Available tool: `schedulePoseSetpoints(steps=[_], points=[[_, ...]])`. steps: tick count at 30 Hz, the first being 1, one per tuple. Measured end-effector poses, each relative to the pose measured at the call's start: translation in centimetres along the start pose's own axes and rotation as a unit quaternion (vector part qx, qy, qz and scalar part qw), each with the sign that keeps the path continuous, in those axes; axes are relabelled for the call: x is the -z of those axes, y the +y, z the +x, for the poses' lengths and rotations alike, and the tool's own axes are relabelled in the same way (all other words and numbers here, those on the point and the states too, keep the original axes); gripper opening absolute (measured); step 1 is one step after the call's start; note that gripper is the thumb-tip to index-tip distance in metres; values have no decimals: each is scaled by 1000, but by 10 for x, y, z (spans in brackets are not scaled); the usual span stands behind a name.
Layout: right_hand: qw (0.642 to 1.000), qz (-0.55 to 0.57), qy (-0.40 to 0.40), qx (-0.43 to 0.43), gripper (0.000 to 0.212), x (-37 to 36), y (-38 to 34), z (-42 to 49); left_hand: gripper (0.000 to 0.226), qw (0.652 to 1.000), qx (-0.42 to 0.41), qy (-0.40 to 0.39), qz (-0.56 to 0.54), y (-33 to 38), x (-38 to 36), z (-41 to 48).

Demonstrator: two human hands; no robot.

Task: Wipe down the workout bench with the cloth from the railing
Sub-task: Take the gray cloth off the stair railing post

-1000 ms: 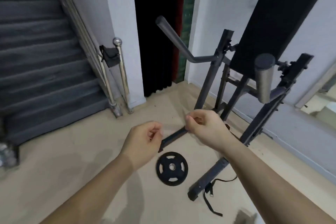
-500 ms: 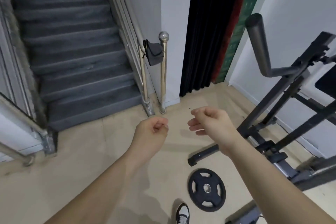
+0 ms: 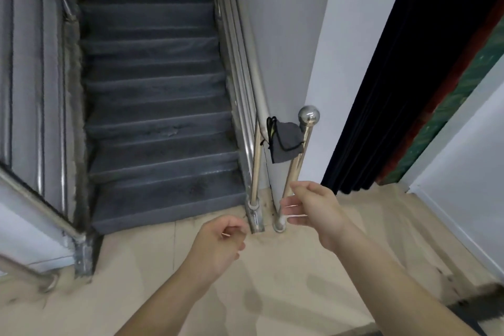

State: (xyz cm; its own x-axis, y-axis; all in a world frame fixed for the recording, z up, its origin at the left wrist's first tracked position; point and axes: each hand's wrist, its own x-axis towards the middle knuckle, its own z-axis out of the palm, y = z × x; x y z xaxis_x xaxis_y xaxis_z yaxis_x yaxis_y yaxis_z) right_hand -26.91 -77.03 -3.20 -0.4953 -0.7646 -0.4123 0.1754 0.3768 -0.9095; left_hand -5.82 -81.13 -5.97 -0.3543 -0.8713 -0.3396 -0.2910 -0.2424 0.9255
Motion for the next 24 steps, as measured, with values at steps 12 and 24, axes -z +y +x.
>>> schedulePoseSetpoints(steps=[12,24], points=[[987,55,144,-39,23,-34,-68,245,23,988,-92,-93,82,80,-12,329],[958,-179,226,-10,45,21,-74,434,10,866,-306,-177,353,143,-113,544]])
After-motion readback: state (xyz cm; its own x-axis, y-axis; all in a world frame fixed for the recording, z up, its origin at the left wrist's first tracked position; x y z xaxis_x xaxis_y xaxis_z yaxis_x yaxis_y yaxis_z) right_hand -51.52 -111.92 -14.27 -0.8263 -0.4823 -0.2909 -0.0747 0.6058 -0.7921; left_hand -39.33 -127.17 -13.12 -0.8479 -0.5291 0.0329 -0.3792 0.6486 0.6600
